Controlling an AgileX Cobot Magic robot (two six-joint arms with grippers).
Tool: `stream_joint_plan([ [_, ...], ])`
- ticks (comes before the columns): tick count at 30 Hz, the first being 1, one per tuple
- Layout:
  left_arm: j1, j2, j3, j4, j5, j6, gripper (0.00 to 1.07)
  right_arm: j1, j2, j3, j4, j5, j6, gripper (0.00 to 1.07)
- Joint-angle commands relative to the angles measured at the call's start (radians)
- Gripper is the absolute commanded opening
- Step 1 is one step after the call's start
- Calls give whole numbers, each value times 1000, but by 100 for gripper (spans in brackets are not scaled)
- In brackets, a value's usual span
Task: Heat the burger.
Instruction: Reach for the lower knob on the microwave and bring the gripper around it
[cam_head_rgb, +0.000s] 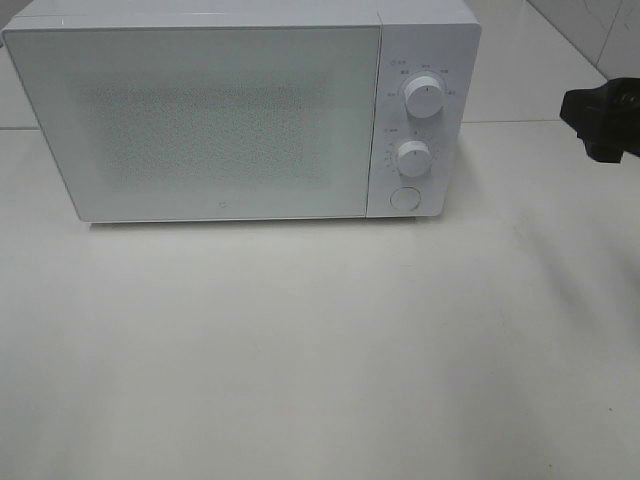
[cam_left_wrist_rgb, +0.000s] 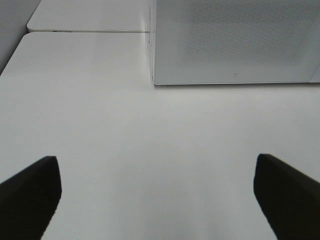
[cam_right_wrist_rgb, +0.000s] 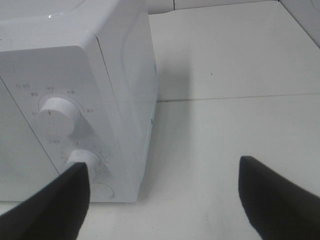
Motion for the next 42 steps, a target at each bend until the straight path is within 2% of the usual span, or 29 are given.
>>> stream_joint_plan([
  [1, -2, -28, 4, -7, -9, 1, 102, -5, -2, 40, 58, -118, -36, 76],
  [3, -2, -28, 4, -7, -9, 1, 102, -5, 1, 72, 68, -195, -79, 76],
  [5, -2, -28, 4, -7, -9, 1, 102, -5, 22, 129, 138, -340, -143, 76],
  [6, -2, -28, 4, -7, -9, 1, 102, -5, 22, 129, 138, -340, -143, 76],
  [8, -2, -28, 4, -7, -9, 1, 102, -5, 51, 172, 224, -422, -183, 76],
  [12, -2, -28, 4, -7, -9, 1, 102, -4, 85, 197, 266, -478, -217, 76],
  [15, -2, -28, 4, -7, -9, 1, 102, 39, 117, 210, 344, -543, -282, 76],
  [16, -2, -28, 4, -7, -9, 1, 102, 95, 145, 212, 407, -583, -349, 76],
  [17, -2, -28, 4, -7, -9, 1, 102, 95, 145, 212, 407, -583, -349, 76],
  [18, -2, -28, 4, -7, -9, 1, 102, 159, 175, 212, 470, -603, -412, 76],
  [20, -2, -28, 4, -7, -9, 1, 102, 195, 191, 212, 506, -619, -443, 76],
  [21, -2, -28, 4, -7, -9, 1, 102, 270, 221, 212, 575, -654, -487, 76],
  [22, -2, -28, 4, -7, -9, 1, 102, 270, 221, 212, 575, -654, -487, 76],
  [23, -2, -28, 4, -7, -9, 1, 102, 338, 254, 210, 654, -695, -510, 76],
  [25, -2, -28, 4, -7, -9, 1, 102, 366, 269, 210, 686, -714, -519, 76],
  [26, -2, -28, 4, -7, -9, 1, 102, 433, 303, 210, 754, -762, -519, 76],
  [27, -2, -28, 4, -7, -9, 1, 102, 433, 303, 210, 754, -762, -519, 76],
  [29, -2, -28, 4, -7, -9, 1, 102, 522, 354, 209, 837, -819, -519, 76],
  [30, -2, -28, 4, -7, -9, 1, 102, 522, 354, 209, 837, -819, -519, 76],
  [35, -2, -28, 4, -7, -9, 1, 102, 640, 434, 158, 965, -849, -535, 76],
  [42, -2, -28, 4, -7, -9, 1, 102, 713, 503, 70, 998, -850, -543, 76],
])
